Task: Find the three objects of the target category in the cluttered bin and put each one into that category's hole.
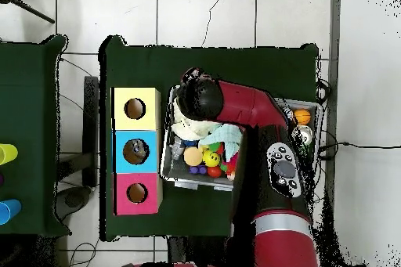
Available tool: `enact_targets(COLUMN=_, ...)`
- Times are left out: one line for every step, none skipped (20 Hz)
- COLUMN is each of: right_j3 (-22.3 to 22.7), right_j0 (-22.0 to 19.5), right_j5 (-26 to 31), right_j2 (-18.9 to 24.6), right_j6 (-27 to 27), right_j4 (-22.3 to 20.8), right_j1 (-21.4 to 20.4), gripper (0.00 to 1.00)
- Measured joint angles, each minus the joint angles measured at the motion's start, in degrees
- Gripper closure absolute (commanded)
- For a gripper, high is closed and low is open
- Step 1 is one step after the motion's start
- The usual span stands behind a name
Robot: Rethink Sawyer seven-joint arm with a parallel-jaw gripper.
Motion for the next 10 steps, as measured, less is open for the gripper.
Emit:
enact_targets(right_j3=0.00, right_j0=0.01, right_j5=0.96, right_j2=-0.03, right_j6=0.00, right_j4=-0.52, right_j1=-0.02, gripper=0.00)
enact_targets(right_j3=0.01, right_j0=0.00, right_j5=1.49, right_j2=-0.07, right_j6=0.00, right_j4=-0.87, right_j1=-0.04, gripper=0.00)
enact_targets(right_j3=0.00, right_j0=-0.01, right_j5=2.45, right_j2=-0.12, right_j6=0.00, right_j4=-1.66, right_j1=-0.05, gripper=0.00)
enact_targets(right_j3=0.01, right_j0=-0.03, right_j5=2.93, right_j2=-0.12, right_j6=0.00, right_j4=-2.24, right_j1=-0.05, gripper=0.00)
enact_targets(right_j3=0.00, right_j0=-0.06, right_j5=3.26, right_j2=-0.12, right_j6=0.00, right_j4=-2.67, right_j1=-0.06, gripper=0.00)
enact_targets(right_j3=0.02, right_j0=-0.10, right_j5=3.49, right_j2=-0.11, right_j6=0.00, right_j4=-3.00, right_j1=-0.06, gripper=0.00)
enact_targets(right_j3=0.14, right_j0=-0.33, right_j5=4.02, right_j2=-0.10, right_j6=0.00, right_j4=-3.93, right_j1=-0.05, gripper=0.00)
enact_targets(right_j3=0.22, right_j0=-0.47, right_j5=4.14, right_j2=-0.09, right_j6=0.00, right_j4=-4.27, right_j1=-0.06, gripper=0.00)
enact_targets(right_j3=0.27, right_j0=-0.55, right_j5=4.19, right_j2=-0.09, right_j6=0.00, right_j4=-4.44, right_j1=-0.07, gripper=0.00)
enact_targets(right_j3=0.40, right_j0=-0.72, right_j5=4.25, right_j2=-0.07, right_j6=0.00, right_j4=-4.67, right_j1=-0.08, gripper=0.00)
